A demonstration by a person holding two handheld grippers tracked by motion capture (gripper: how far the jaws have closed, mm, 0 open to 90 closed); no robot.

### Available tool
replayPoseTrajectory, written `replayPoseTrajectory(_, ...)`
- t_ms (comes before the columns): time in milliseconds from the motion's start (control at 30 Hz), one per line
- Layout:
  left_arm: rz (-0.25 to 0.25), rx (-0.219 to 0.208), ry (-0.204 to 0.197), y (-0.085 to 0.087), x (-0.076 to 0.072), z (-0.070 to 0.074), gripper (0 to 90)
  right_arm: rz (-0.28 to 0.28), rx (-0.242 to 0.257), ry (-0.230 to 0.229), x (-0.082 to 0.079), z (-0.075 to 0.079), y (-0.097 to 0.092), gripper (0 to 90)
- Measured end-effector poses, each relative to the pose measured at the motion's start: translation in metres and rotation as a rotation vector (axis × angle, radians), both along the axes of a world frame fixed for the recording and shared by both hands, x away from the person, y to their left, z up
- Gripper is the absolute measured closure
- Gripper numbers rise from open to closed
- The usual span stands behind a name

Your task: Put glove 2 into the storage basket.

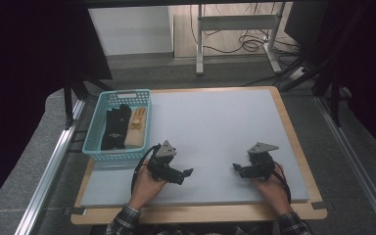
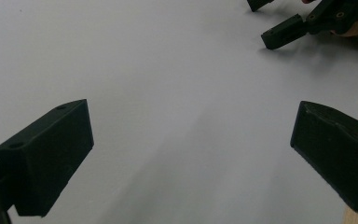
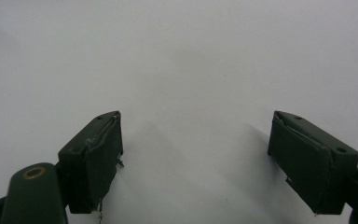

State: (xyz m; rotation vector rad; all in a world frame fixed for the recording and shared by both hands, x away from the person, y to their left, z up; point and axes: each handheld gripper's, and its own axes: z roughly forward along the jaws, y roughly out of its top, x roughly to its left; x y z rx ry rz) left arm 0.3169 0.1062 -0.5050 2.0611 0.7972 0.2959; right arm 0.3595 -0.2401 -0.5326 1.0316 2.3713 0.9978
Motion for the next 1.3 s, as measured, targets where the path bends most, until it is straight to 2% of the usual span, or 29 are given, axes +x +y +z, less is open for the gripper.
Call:
replayPoseTrajectory(133,-0.002,-0.003,0.001,0.000,-0.002,-0.005,0.0,0.000,0.000,0.000,0.000,0.000,0.000,17.6)
replayPoseTrajectory(733,-0.011,0.046,0.026,-0.006,-0.006,-0.029,0.0,0.000,0.000,0.001,0.000,0.000,0.000,17.6)
replayPoseTrajectory(1133,-0.017,0.080,0.045,-0.009,-0.006,-0.037,0.0,0.000,0.001,0.001,0.000,0.000,0.000,17.6)
replayPoseTrajectory(1300,-0.019,0.113,0.045,-0.013,-0.007,-0.039,0.0,0.000,0.001,0.001,0.000,0.000,0.000,17.5)
